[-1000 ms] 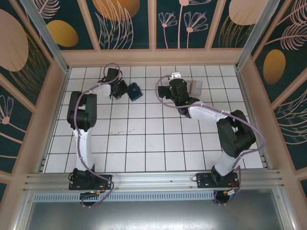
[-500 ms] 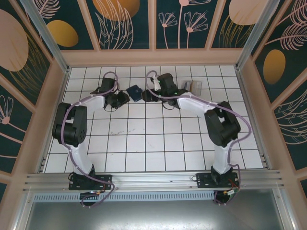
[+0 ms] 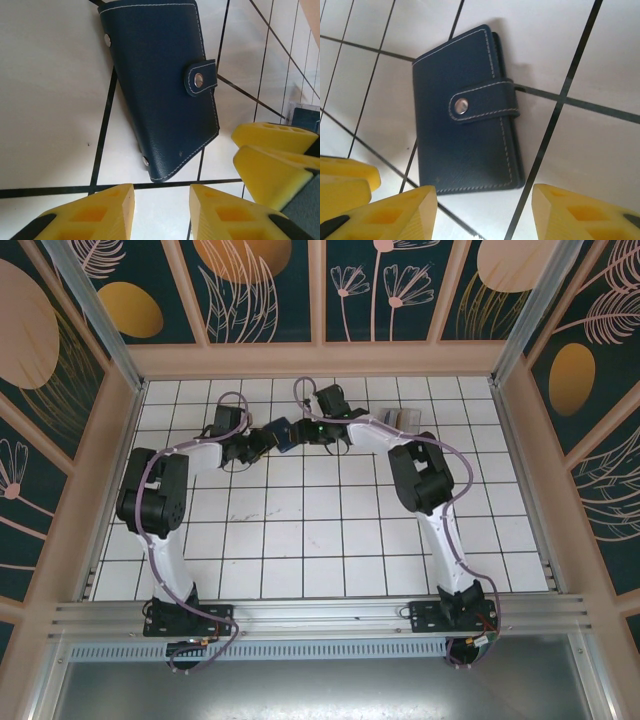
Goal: Put the credit cards into the card holder
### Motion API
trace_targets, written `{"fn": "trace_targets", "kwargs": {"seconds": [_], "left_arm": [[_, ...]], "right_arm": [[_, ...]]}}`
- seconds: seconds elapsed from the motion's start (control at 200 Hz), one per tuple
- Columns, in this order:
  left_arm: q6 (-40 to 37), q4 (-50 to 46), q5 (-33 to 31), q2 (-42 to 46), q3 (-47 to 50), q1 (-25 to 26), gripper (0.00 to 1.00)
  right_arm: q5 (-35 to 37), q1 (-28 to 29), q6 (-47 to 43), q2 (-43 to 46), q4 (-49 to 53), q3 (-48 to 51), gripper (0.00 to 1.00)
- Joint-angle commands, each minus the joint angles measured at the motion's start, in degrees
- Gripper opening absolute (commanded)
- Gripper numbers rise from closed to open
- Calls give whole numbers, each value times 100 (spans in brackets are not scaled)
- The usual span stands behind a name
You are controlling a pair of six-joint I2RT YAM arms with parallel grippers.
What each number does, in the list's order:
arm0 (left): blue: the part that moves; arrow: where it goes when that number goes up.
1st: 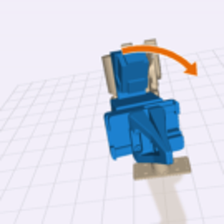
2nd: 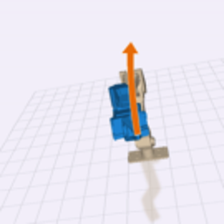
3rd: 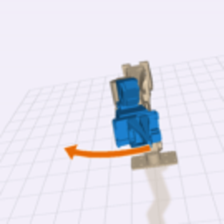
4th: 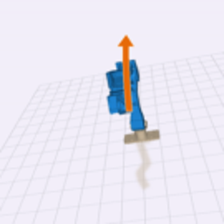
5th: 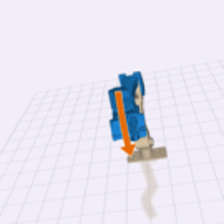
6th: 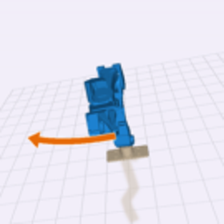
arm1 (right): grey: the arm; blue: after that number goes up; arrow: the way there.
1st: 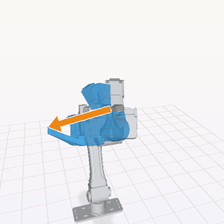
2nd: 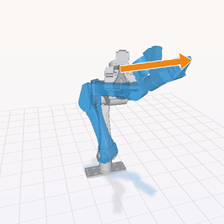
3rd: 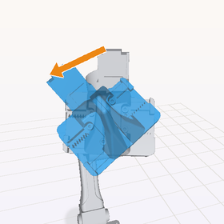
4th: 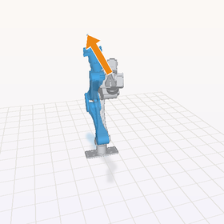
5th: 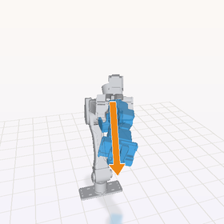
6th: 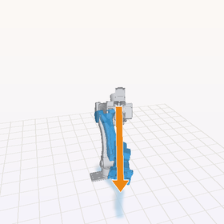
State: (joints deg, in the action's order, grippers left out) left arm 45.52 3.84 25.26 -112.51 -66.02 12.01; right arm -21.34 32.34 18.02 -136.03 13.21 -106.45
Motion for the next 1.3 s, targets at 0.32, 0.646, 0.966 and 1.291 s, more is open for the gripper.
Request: {"fn": "trace_targets", "kwargs": {"seconds": [0.32, 0.646, 0.966, 1.291], "left_arm": [[94, 54, -373, -712, -675, -23, 36], [59, 202, -160, -787, -640, -25, 25], [3, 123, -100, 143, 69, -67, 53], [-300, 443, 176, 611, 993, -96, 76]], "right_arm": [[-1232, -26, 348, -482, -29, -395, 32], [-1478, -10, 540, -407, -350, -301, 5], [-1744, 64, 843, 523, -833, 721, 0], [-2017, 355, 1189, 1968, -1597, 3019, 0]]}}
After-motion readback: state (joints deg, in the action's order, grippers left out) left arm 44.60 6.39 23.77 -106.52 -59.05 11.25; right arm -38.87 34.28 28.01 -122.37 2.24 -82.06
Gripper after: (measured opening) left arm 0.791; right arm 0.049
